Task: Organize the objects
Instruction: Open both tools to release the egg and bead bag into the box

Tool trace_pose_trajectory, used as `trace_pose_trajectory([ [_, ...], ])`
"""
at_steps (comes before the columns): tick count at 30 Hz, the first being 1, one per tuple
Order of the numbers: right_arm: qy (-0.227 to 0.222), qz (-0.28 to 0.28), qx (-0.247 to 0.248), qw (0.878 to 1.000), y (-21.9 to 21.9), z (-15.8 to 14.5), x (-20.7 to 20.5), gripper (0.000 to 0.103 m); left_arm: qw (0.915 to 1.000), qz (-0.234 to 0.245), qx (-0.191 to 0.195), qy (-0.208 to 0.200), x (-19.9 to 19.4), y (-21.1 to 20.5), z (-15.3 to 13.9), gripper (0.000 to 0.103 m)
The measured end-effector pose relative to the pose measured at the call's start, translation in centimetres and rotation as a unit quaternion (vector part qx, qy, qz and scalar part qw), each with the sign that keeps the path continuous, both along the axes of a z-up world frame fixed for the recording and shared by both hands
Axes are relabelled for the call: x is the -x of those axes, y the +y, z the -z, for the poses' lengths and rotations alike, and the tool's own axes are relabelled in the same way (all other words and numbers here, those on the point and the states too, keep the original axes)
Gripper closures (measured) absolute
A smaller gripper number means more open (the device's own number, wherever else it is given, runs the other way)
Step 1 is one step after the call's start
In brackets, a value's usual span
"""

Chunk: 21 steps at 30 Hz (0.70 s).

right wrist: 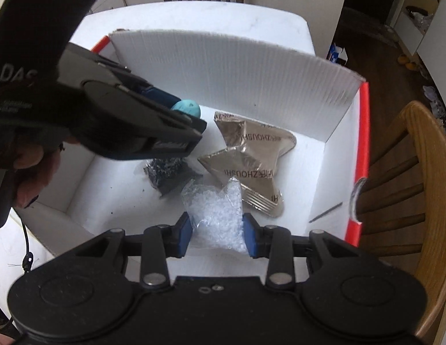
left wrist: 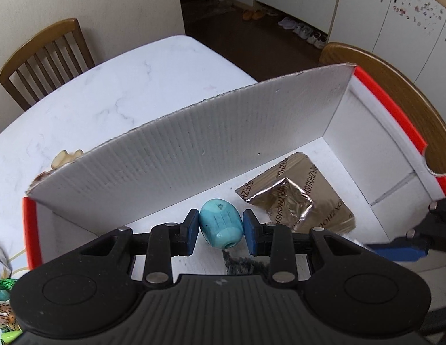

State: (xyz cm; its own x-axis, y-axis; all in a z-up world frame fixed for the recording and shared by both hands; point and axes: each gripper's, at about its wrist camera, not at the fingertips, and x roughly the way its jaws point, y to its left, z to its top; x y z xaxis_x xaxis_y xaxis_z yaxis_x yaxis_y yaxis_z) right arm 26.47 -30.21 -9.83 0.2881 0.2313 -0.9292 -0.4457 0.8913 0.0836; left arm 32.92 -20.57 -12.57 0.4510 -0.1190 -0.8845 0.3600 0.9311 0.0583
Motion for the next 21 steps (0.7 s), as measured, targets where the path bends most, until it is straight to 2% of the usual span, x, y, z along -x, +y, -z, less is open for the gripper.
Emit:
trace_pose_trajectory([
  [7, 0.015, -0.004, 0.009, 1.0, 0.5, 1.3, -0.7, 0.067, 0.9996, 0.001, -0.018, 0.023, -0.9, -0.3, 1.4, 0.07],
  [17, 0.028, -0.004, 0.024, 0.999, 0.8, 2.4, -0.6, 0.067, 0.9988, -0.009, -0.004, 0.047, -1.6, -0.1, 1.7, 0.071],
  [19, 0.029, -0.005, 0.026, 0.999, 0.9, 2.4, -0.6, 0.067, 0.9988, -0.01, -0.007, 0.048, -1.7, -0.1, 1.7, 0.069],
  [21, 0.029, -0.004, 0.027, 0.999, 0.9, 2.4, -0.6, 0.066, 0.9986, -0.012, -0.007, 0.05, -1.7, -0.1, 1.8, 0.062],
])
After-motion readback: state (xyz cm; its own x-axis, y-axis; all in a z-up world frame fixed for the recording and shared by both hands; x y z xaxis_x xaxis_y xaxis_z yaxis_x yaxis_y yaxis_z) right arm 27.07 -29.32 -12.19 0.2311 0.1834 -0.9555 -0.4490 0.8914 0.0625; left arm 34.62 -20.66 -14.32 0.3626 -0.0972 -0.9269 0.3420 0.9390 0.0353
